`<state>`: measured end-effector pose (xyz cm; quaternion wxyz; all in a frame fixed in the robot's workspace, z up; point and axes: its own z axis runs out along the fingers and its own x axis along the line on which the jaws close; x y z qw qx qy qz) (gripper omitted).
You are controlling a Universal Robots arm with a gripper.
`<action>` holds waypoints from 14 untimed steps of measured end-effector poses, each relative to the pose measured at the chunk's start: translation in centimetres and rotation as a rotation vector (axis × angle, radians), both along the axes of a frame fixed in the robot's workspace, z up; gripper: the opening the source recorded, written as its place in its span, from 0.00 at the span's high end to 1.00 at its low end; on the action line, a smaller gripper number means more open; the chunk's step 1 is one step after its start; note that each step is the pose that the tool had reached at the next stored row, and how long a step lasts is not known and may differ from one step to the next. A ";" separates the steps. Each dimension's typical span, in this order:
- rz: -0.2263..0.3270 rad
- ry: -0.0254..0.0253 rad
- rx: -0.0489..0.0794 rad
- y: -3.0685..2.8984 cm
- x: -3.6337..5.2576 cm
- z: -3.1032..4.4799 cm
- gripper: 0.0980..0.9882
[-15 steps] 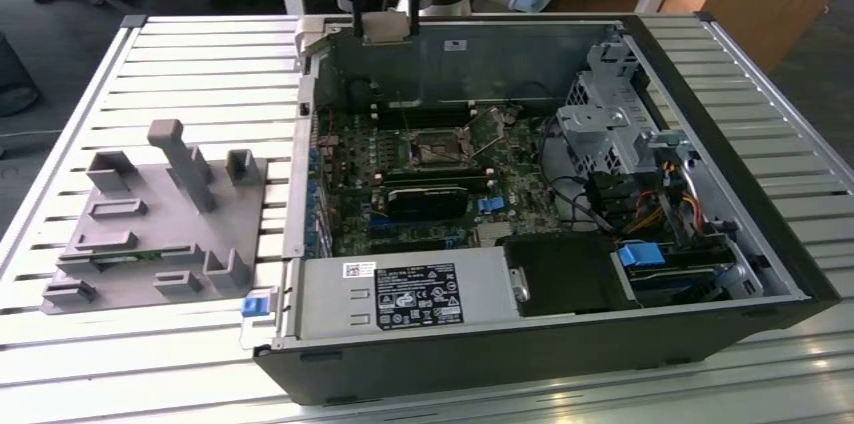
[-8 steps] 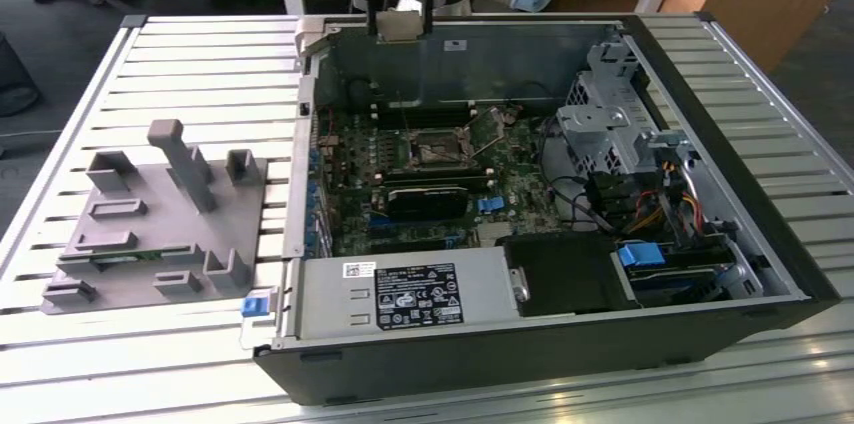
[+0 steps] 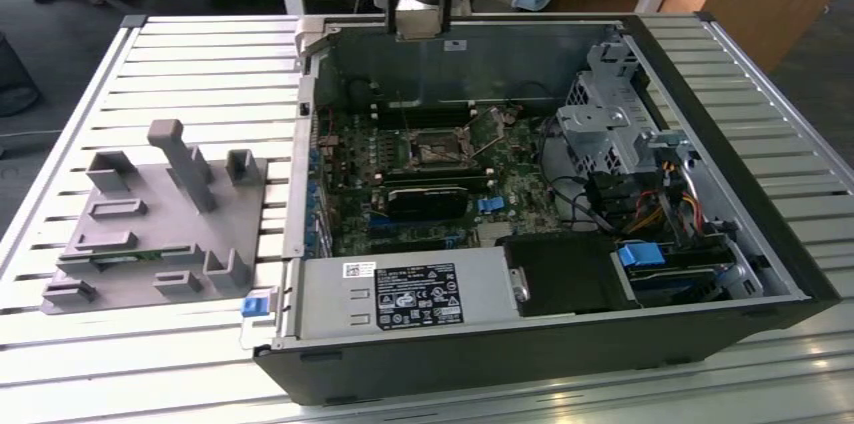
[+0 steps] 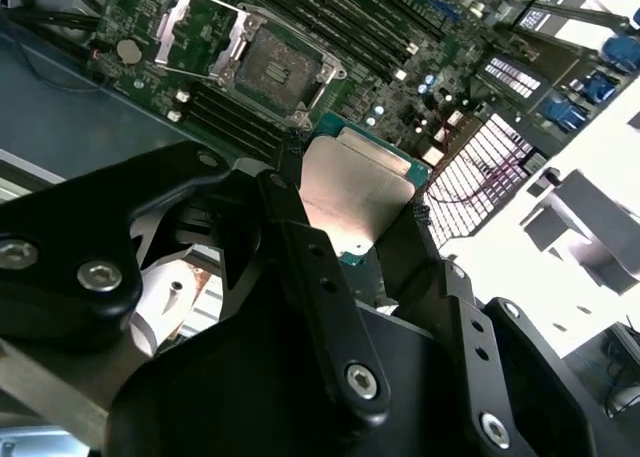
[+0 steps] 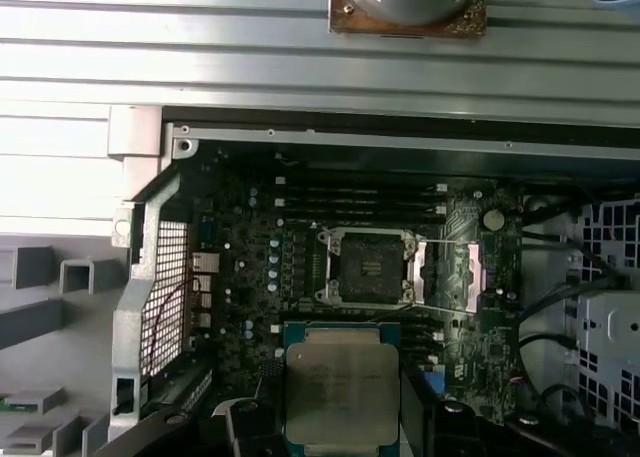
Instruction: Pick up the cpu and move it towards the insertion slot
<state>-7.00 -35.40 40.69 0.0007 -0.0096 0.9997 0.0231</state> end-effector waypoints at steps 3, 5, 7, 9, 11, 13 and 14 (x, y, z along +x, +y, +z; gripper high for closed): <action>0.000 -0.0001 0.000 0.16 0.45 -0.08 0.50; 0.000 -0.0001 0.000 0.29 0.76 -0.11 0.50; 0.000 -0.0001 0.000 0.42 1.07 -0.13 0.50; 0.000 -0.0001 0.000 0.54 1.42 -0.16 0.50; 0.000 -0.0001 0.000 0.67 1.79 -0.19 0.50; 0.000 0.0000 0.000 0.79 2.10 -0.21 0.50; 0.000 -0.0001 0.000 0.86 2.23 -0.22 0.50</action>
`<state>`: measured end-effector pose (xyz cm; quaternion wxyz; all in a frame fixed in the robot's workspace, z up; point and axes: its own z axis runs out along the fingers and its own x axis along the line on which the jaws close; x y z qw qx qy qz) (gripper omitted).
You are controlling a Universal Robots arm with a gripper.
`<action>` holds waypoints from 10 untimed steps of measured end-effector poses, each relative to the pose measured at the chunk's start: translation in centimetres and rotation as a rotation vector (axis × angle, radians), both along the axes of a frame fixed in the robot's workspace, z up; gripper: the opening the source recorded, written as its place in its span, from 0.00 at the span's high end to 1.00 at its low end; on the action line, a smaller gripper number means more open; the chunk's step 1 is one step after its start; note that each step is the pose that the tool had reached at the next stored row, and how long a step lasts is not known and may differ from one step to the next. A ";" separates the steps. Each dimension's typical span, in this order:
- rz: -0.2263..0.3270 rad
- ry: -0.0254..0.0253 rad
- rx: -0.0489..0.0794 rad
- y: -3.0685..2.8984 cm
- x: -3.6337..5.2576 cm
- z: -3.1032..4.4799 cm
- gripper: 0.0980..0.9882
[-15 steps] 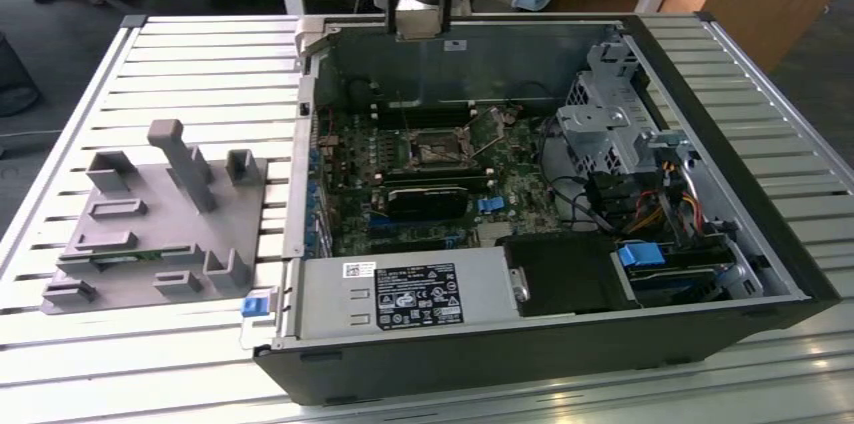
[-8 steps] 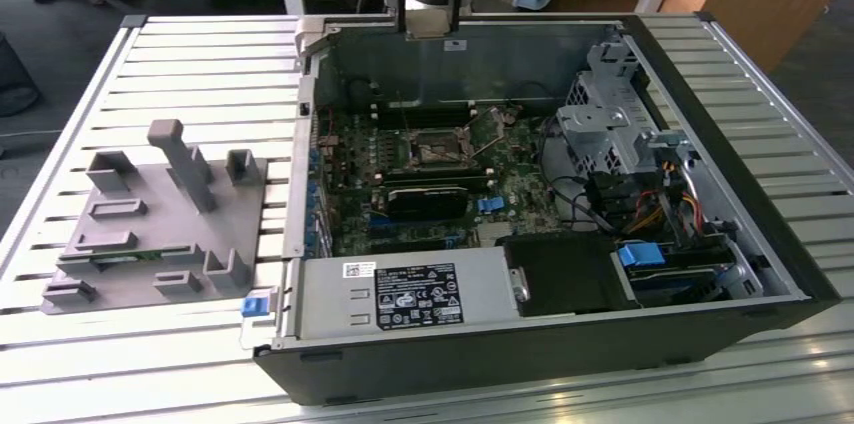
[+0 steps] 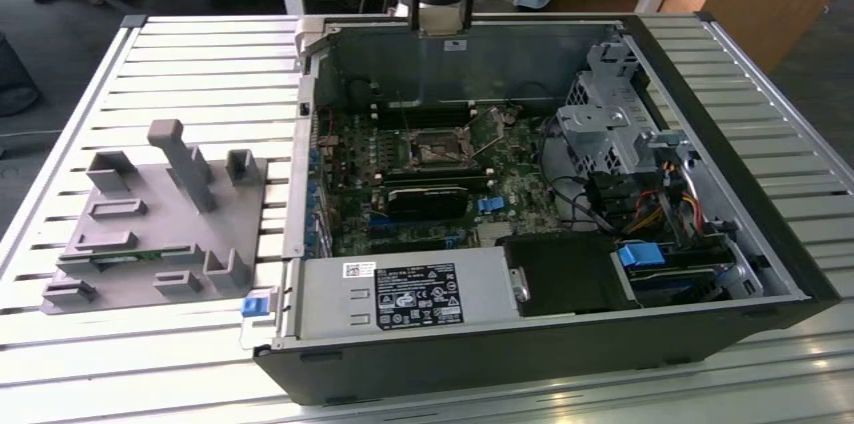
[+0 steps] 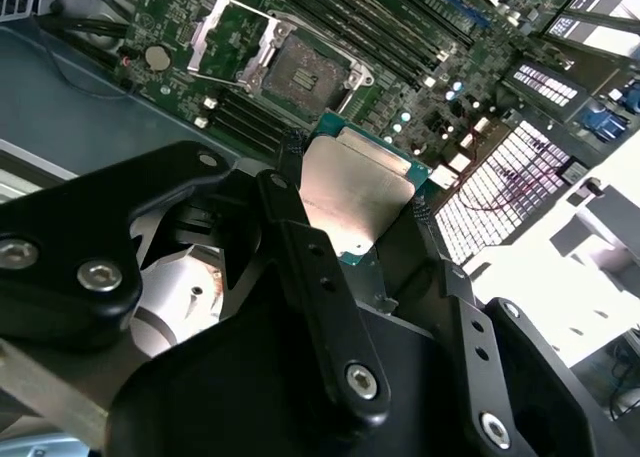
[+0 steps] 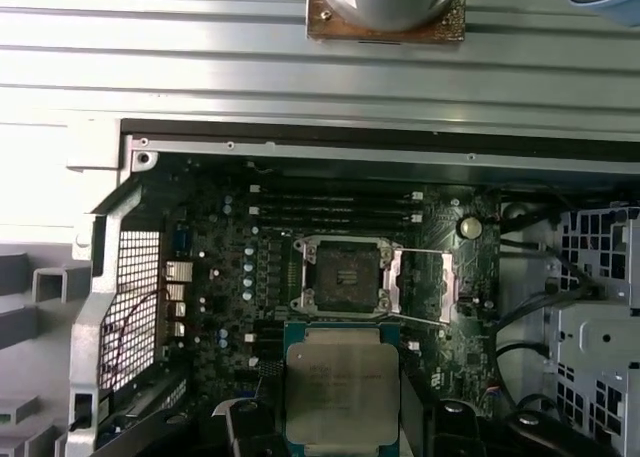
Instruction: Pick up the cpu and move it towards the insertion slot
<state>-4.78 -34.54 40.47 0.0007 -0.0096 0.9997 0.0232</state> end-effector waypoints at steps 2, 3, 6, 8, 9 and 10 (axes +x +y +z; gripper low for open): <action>0.000 -0.0001 0.000 0.19 0.24 -0.02 0.50; 0.000 -0.0002 0.000 0.29 0.35 -0.03 0.50; 0.000 -0.0005 0.000 0.64 0.67 -0.06 0.50; 0.000 -0.0009 0.000 0.86 0.86 -0.09 0.50; 0.000 -0.0010 0.000 0.97 0.96 -0.10 0.50; 0.000 -0.0012 0.000 1.06 1.05 -0.10 0.50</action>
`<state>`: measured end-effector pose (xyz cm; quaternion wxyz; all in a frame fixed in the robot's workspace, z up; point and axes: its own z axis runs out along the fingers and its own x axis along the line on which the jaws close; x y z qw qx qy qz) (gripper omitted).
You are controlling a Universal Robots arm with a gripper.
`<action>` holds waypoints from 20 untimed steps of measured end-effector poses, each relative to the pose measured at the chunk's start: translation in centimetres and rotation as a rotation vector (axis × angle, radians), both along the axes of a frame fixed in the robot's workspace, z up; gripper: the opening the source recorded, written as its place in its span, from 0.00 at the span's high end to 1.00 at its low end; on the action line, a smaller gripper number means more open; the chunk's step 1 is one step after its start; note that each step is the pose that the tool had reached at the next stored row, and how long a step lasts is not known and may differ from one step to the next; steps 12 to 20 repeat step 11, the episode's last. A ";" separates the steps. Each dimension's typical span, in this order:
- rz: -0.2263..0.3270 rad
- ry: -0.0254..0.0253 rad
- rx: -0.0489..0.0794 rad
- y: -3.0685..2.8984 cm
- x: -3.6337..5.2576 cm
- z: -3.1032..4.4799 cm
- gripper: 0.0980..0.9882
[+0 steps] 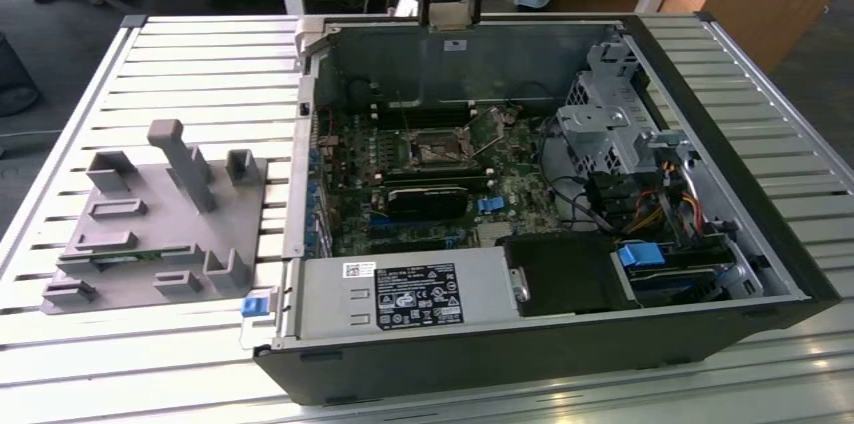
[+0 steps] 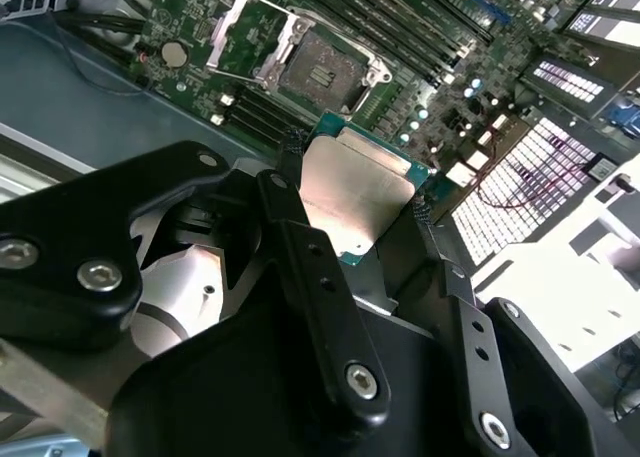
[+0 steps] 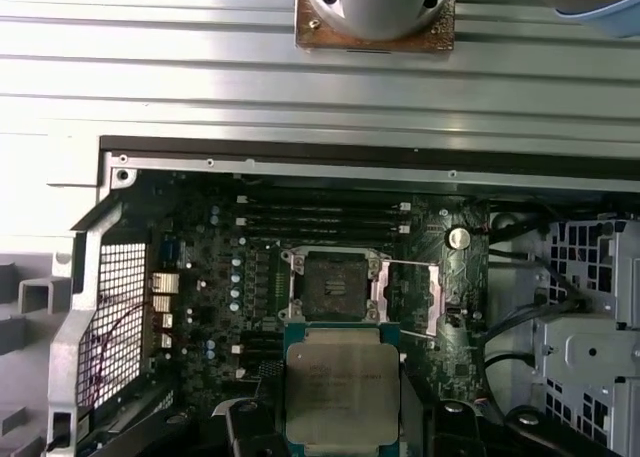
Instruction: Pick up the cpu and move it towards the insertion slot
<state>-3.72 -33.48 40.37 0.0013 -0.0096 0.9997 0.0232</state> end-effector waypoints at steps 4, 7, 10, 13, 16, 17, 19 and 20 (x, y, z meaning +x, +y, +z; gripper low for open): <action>0.000 -0.0007 0.000 0.34 0.35 -0.03 0.50; 0.000 -0.0010 0.001 0.41 0.42 -0.04 0.50; 0.000 -0.0011 0.001 0.41 0.42 -0.04 0.50; 0.000 -0.0010 0.001 0.41 0.43 -0.04 0.50; 0.000 -0.0010 0.001 0.41 0.43 -0.04 0.50; 0.000 -0.0010 0.001 0.41 0.43 -0.04 0.50; 0.000 -0.0010 0.001 0.41 0.43 -0.04 0.50; 0.000 -0.0010 0.001 0.41 0.43 -0.04 0.50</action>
